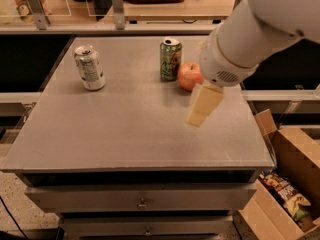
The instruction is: Knock 7up can over
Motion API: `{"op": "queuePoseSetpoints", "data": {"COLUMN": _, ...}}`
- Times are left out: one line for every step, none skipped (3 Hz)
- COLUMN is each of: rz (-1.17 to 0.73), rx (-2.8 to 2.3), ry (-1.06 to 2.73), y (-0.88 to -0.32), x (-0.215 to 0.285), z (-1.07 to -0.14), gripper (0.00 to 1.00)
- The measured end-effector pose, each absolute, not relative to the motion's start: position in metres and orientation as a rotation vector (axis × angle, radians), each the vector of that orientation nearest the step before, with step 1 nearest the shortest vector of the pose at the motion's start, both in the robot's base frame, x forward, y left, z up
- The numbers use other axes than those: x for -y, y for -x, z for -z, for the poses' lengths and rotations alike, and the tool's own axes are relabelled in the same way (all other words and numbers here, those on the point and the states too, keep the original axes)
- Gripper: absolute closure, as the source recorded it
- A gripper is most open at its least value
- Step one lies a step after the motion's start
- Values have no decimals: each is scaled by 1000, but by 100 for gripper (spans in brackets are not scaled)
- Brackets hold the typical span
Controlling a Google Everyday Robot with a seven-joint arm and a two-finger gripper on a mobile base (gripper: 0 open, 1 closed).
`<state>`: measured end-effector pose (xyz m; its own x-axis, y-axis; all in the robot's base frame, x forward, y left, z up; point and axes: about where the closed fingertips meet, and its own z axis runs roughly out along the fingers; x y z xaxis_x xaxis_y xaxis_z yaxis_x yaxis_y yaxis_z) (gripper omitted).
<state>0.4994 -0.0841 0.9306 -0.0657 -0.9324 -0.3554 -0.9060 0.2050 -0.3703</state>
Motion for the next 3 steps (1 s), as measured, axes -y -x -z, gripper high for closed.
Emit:
{"op": "queuePoseSetpoints", "data": {"rz": 76, "rx": -1906, "ry": 1662, "y": -526, "x": 33, "z": -909, "gripper": 0}}
{"op": "queuePoseSetpoints", "data": {"rz": 76, "rx": -1906, "ry": 1663, "y": -525, "x": 33, "z": -909, "gripper": 0}}
{"op": "queuePoseSetpoints", "data": {"rz": 60, "rx": -1894, "ry": 1649, "y": -528, "x": 29, "z": -908, "gripper": 0}}
